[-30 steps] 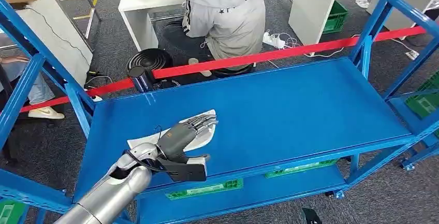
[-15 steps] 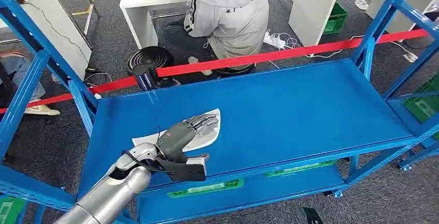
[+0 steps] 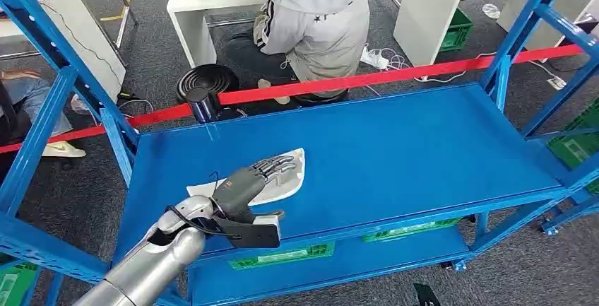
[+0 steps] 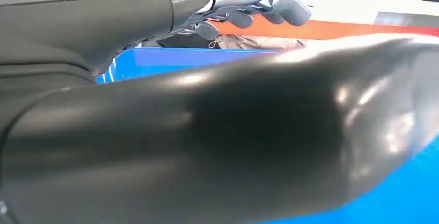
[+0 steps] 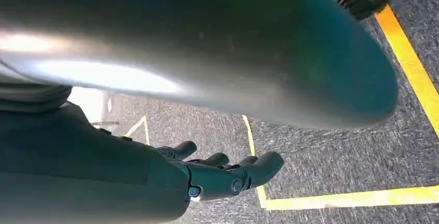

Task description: Take the parts from the cabinet and place them on the table.

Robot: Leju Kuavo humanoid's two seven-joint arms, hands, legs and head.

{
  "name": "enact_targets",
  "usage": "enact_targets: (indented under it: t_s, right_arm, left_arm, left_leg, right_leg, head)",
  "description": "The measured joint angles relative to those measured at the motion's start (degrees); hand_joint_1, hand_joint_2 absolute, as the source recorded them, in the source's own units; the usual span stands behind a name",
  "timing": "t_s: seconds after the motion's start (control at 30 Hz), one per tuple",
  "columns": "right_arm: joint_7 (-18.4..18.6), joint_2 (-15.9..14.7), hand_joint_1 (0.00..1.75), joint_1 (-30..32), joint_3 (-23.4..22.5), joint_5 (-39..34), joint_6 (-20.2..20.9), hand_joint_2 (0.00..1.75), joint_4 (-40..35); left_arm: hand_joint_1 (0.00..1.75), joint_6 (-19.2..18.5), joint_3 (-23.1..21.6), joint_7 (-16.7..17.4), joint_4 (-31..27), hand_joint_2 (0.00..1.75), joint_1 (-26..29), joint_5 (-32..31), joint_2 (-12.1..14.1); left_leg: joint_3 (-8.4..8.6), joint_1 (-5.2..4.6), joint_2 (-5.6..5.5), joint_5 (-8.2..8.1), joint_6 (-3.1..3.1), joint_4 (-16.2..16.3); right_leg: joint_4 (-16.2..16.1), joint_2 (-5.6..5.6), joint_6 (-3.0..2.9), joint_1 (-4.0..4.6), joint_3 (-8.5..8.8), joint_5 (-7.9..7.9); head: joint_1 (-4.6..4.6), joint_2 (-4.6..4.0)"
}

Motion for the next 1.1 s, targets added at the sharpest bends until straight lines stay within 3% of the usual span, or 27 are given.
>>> enact_targets:
  t_s: [0.4, 0.6, 0.63, 0.7, 0.8, 0.93, 0.97, 1.1]
  right_arm:
    - [-0.02, 0.0, 0.0, 0.0, 0.0, 0.0, 0.0, 0.0, -0.02]
    - [-0.09, 0.0, 0.0, -0.01, 0.0, 0.57, 0.55, 0.0, -0.02]
    - [-0.09, 0.0, 0.0, -0.02, 0.0, 0.7, 0.74, 0.0, -0.02]
    - [-0.15, 0.0, 0.0, -0.02, 0.0, 0.87, 0.79, 0.0, -0.02]
    - [-0.15, 0.0, 0.0, -0.04, -0.02, 0.96, 0.79, 0.0, -0.02]
    - [-0.07, 0.0, 0.0, -0.1, -0.02, 0.96, 0.79, 0.0, -0.02]
    - [-0.07, 0.0, 0.0, -0.1, -0.04, 0.96, 0.79, 0.0, -0.02]
    - [-0.07, 0.0, 0.0, -0.11, -0.04, 1.29, 0.9, 0.0, 0.0]
  left_arm:
    - [0.0, 0.09, 0.0, 0.46, 0.02, 0.0, 0.02, -0.2, 0.0]
    - [0.0, 4.57, 0.0, 2.47, 2.65, 0.0, 0.05, -2.84, -0.53]
    - [0.0, 5.59, 0.09, 2.58, 3.73, 1.75, 0.05, -2.95, -0.78]
    - [0.0, 7.24, 0.5, 2.84, 5.55, 1.75, 0.05, -2.95, -1.2]
    - [0.0, 11.77, 2.11, 6.29, 8.45, 1.75, -0.54, -1.4, -2.54]
    - [0.0, 13.4, 4.2, 7.96, 11.28, 1.75, -2.18, -1.09, -4.13]
    - [0.0, 13.57, 4.35, 8.09, 11.71, 0.0, -2.22, -1.09, -4.43]
    - [0.0, 13.55, 5.18, 7.39, 13.05, 0.0, -2.36, -0.7, -5.01]
  left_leg:
    - [0.04, 0.01, 0.01, 0.17, -0.06, -0.13]
    - [0.04, 0.01, 0.01, 0.18, -0.07, -0.14]
    - [0.04, 0.01, 0.01, 0.18, -0.07, -0.14]
    - [0.04, 0.01, 0.01, 0.18, -0.07, -0.14]
    - [0.02, 0.0, -0.01, 0.21, -0.07, -0.14]
    - [0.03, 0.0, 0.0, 0.21, -0.06, -0.14]
    - [0.02, 0.0, 0.01, 0.21, -0.06, -0.14]
    - [0.02, 0.01, 0.01, 0.21, -0.05, -0.14]
  right_leg:
    - [-0.06, 0.0, -0.05, 0.02, -0.01, 0.14]
    - [-0.07, 0.0, -0.05, 0.01, 0.0, 0.14]
    - [-0.07, 0.0, -0.04, 0.01, 0.0, 0.15]
    - [-0.08, 0.01, -0.03, 0.01, -0.02, 0.16]
    - [-0.1, -0.01, -0.01, 0.0, -0.02, 0.18]
    - [-0.13, -0.01, 0.03, 0.0, 0.0, 0.21]
    - [-0.14, 0.0, 0.03, 0.0, 0.0, 0.22]
    - [-0.14, 0.0, 0.03, 0.0, -0.01, 0.22]
  head:
    - [-0.02, 0.02]
    - [-0.02, 0.02]
    - [-0.02, 0.02]
    - [-0.02, 0.02]
    - [-0.02, 0.02]
    - [0.0, 0.02]
    - [-0.02, 0.02]
    - [-0.02, 0.02]
